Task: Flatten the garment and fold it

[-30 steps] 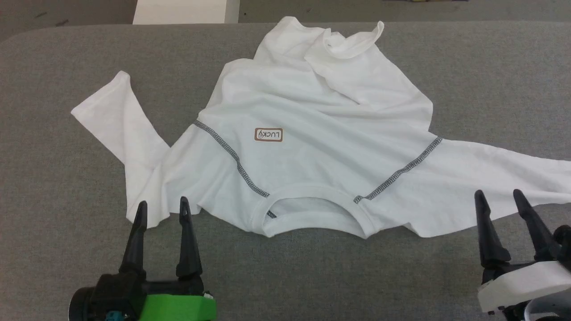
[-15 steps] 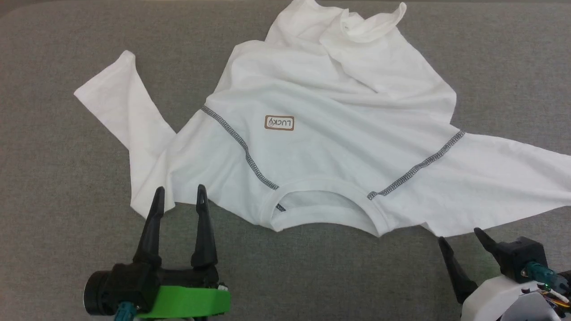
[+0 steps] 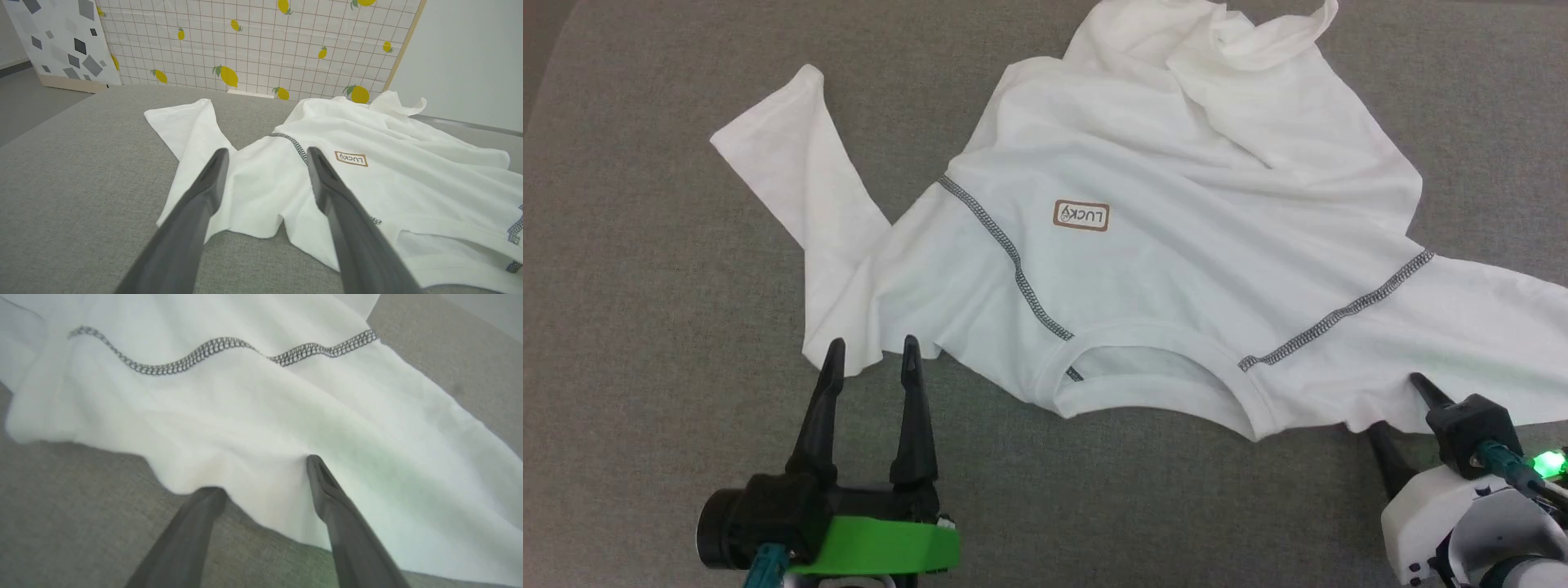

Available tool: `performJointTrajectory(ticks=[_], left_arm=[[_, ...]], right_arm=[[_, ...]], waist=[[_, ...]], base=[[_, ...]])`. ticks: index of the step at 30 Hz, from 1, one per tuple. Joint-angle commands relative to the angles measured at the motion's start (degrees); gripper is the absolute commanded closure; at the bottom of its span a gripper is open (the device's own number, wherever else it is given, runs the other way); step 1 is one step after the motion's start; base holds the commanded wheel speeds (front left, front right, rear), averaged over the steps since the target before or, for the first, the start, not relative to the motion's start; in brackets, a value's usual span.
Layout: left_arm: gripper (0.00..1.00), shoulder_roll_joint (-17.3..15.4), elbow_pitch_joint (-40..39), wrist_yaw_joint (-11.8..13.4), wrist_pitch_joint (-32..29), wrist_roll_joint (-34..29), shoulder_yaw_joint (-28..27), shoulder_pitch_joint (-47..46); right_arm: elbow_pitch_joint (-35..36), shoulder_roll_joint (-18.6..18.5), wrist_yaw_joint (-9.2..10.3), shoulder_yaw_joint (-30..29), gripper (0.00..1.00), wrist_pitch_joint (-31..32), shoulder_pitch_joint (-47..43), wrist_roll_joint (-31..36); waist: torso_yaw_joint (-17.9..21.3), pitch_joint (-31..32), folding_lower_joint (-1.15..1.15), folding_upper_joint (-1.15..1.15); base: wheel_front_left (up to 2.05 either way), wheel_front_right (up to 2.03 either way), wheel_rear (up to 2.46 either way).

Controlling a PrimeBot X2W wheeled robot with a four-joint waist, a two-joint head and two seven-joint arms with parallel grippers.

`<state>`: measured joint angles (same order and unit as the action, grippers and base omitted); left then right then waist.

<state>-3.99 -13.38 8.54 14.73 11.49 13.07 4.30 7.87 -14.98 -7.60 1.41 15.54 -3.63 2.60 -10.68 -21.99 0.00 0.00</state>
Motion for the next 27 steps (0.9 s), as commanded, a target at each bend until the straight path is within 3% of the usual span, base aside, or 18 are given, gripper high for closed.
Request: performJointTrajectory(ticks=[1,6,9,10,13,20,27], left_arm=[[0.00,0.19,0.23,-0.43,0.27,-0.78,-0.15,-0.92],[0.00,-0.79,1.04,-1.29,0.25,-1.63,0.01,-0.15],[0.00,-4.25,1.50,-3.62,-2.21,-3.82,1.78,-0.25],[0.00,-8.96,1.67,-6.45,-7.05,-7.43,3.99,-1.09],[0.00,-12.85,1.94,-9.13,-12.97,-10.13,5.76,-2.17],[0.00,-17.27,3.78,-13.17,-18.97,-14.60,9.83,-7.21],[0.00,-22.54,9.05,-15.86,-24.54,-16.73,20.01,-14.57]], right_arm=[[-1.12,0.48,0.11,-0.40,1.00,-0.45,0.47,0.41],[-0.80,3.76,0.11,-2.93,1.00,-3.10,0.31,0.06],[-0.28,5.15,0.11,-3.88,1.00,-3.88,-0.11,-0.24],[0.23,6.18,0.11,-4.92,1.00,-4.11,-0.35,-0.84],[1.24,6.61,0.11,-6.80,1.00,-4.38,-0.21,-0.41],[3.03,6.90,0.11,-11.68,1.00,-4.57,1.24,0.75],[3.87,7.38,0.11,-11.24,1.00,-3.77,1.84,0.05]], waist=[[-0.11,0.56,0.00,0.00],[0.55,2.20,0.00,0.00],[1.35,2.99,0.00,0.00],[1.89,3.39,0.00,0.00],[2.68,3.31,0.00,0.00],[3.95,1.61,0.00,0.00],[4.21,0.31,0.00,0.00]], base=[[0.00,0.00,0.00],[0.00,0.00,0.00],[0.00,0.00,0.00],[0.00,0.00,0.00],[0.00,0.00,0.00],[0.00,0.00,0.00],[0.00,0.00,0.00]])
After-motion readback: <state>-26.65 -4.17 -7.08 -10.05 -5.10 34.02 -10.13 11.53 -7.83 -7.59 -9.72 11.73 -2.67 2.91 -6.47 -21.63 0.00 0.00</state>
